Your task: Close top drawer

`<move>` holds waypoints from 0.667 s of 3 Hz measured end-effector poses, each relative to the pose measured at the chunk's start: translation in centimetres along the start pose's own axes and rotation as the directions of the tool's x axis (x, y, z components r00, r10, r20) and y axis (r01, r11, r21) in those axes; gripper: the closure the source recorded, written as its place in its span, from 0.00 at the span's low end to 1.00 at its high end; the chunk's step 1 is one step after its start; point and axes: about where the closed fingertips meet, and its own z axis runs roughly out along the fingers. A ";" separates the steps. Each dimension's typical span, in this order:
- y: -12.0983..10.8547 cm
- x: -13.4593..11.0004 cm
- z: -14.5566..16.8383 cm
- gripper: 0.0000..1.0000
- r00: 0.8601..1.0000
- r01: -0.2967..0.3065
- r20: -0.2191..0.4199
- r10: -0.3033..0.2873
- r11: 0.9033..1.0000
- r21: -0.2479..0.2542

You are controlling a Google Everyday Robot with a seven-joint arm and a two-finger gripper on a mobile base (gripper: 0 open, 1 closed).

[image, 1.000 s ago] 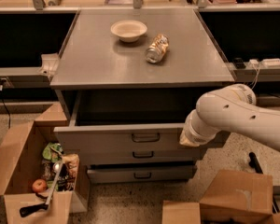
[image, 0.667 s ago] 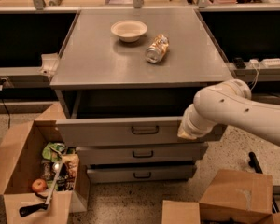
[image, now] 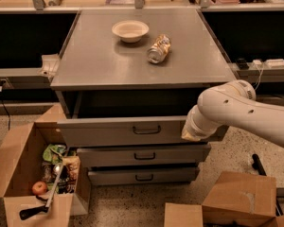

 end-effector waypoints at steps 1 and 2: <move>0.0 0.0 0.0 0.29 1.000 0.000 0.000 0.000 1.000 0.000; 0.0 0.0 0.0 0.06 1.000 0.000 0.000 0.000 1.000 0.000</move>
Offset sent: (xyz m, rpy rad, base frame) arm 0.0000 0.0000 0.0000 0.0000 0.0000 0.0000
